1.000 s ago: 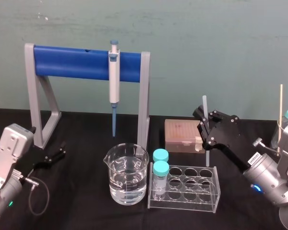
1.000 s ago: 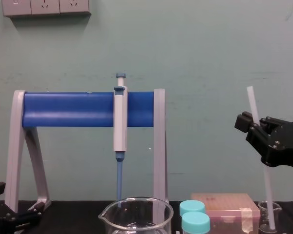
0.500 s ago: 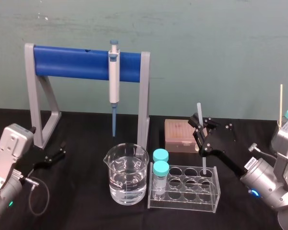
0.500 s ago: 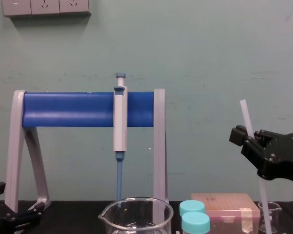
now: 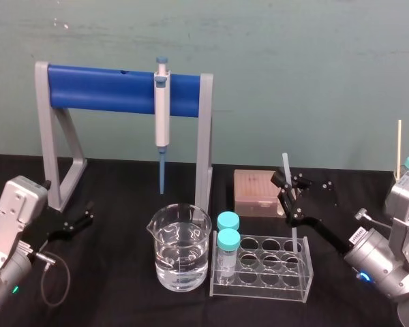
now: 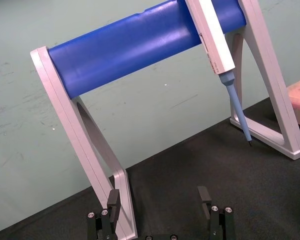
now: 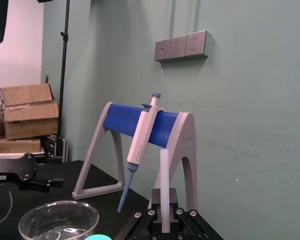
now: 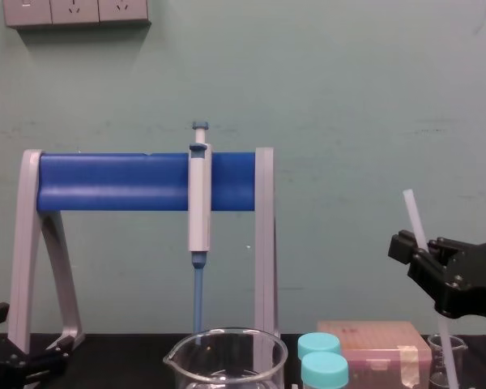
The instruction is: Pick up the stirring rod with one hand, then place it down.
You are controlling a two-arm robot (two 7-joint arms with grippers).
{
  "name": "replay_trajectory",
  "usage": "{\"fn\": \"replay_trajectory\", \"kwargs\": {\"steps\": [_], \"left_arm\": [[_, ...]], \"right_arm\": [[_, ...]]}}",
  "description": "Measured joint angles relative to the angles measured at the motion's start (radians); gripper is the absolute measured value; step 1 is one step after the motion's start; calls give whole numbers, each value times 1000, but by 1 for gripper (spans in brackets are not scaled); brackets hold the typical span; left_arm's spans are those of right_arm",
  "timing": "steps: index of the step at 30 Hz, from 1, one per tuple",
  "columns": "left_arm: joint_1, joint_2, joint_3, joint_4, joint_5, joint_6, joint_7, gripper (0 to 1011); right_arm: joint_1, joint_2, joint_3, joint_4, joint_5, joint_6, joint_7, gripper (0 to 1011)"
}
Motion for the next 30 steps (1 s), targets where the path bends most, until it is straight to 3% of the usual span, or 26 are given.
{"fn": "replay_trajectory", "kwargs": {"steps": [17,30], "left_arm": [[0,0,0,0,0,0,0,1000],[0,0,0,0,0,0,0,1001]], "right_arm": [[37,-8,-7,83,58,8,54,69],[72,-12,-27,153,70,22,86,69]]}}
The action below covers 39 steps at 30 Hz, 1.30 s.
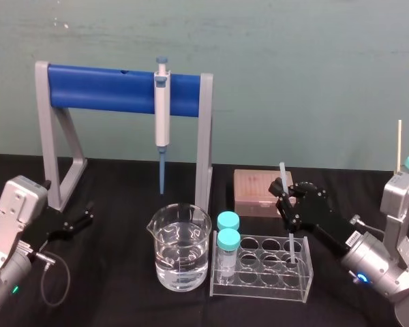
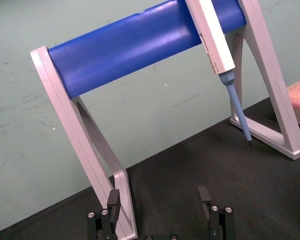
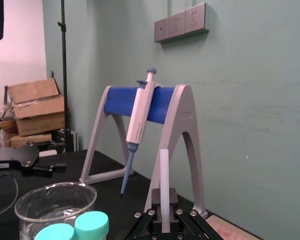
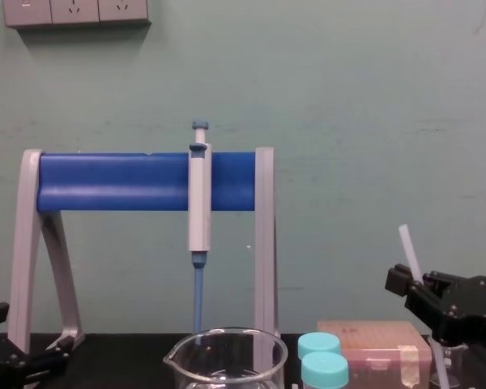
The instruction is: Pick up the stirring rod with one hand, then place it down.
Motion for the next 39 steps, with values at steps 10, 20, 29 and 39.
{"fn": "replay_trajectory", "kwargs": {"steps": [10,20,29,39], "left_arm": [[0,0,0,0,0,0,0,1001],[0,0,0,0,0,0,0,1000],[0,0,0,0,0,0,0,1000],[0,0,0,0,0,0,0,1000]], "right_arm": [[20,2,-18,35,-3,15,11,69],[26,9,-31,39,-28,34,-7,69],[26,9,-31,39,-28,34,-7,69],[25,9,-31,39,-27,32,-6,82]]}}
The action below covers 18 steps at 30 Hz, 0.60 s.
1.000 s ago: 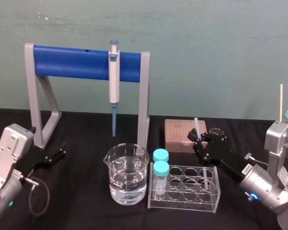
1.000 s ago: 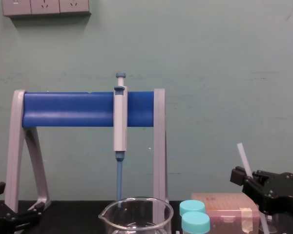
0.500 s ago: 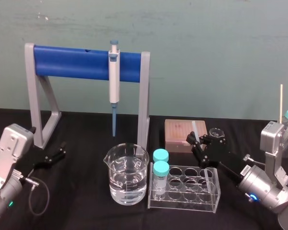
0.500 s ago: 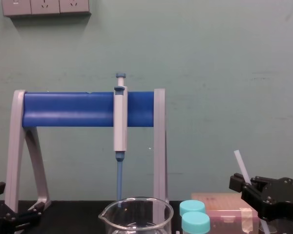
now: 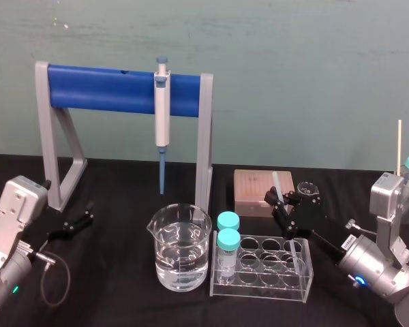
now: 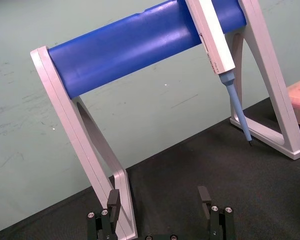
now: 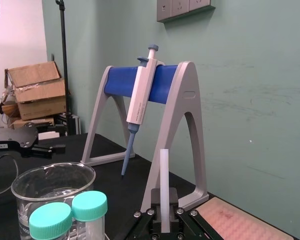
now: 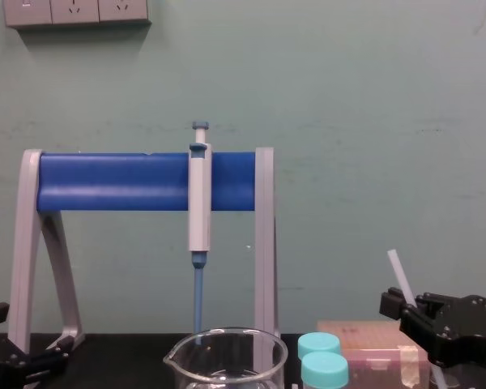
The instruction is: Pick up the stirring rod with one hand, then place it down.
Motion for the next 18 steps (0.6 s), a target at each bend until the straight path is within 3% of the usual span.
{"fn": "replay_trajectory", "kwargs": {"steps": [8,12,14,15,18], "left_arm": [[0,0,0,0,0,0,0,1000],[0,0,0,0,0,0,0,1000],[0,0,0,0,0,0,0,1000],[0,0,0,0,0,0,0,1000],[0,0,0,0,0,0,0,1000]], "right_arm": [[0,0,1,0,0,0,1,274],[0,0,1,0,1,-1,1,439],[0,0,1,0,1,-1,1,471],[0,0,1,0,1,-1,1,540],[0,0,1,0,1,-1,2,600]]}}
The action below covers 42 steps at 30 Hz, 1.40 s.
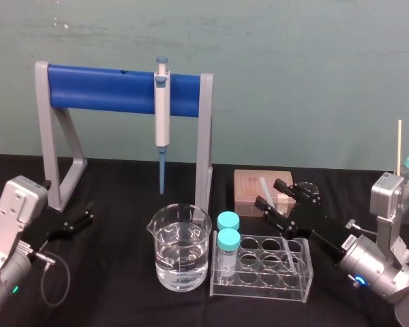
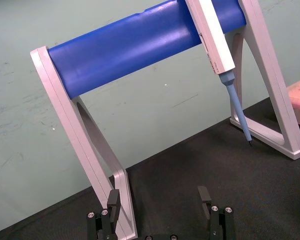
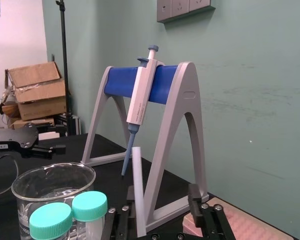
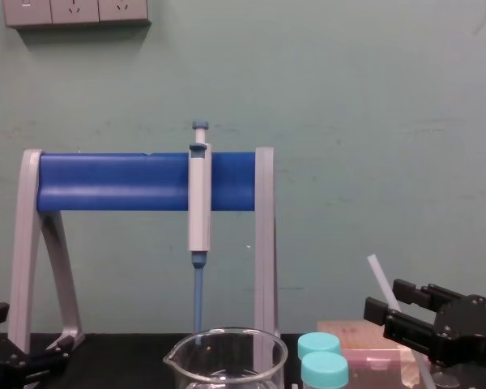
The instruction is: Pick up the stirring rod with one hand, then place it down.
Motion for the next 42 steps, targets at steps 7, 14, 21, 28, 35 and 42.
{"fn": "replay_trajectory", "kwargs": {"steps": [7,14,21,28,35,42], "left_arm": [[0,0,0,0,0,0,0,1000],[0,0,0,0,0,0,0,1001],[0,0,0,0,0,0,0,1000],[0,0,0,0,0,0,0,1000],[0,0,0,0,0,0,0,1001],[0,0,0,0,0,0,0,1000]], "right_arm": [[0,0,0,0,0,0,0,852],[0,0,0,0,0,0,0,1003],[0,0,0,0,0,0,0,1003],[0,0,0,0,0,0,0,1003],[0,0,0,-3,0,-2,0,1003],[0,-1,3,-30,18,-13,12,1003]]}}
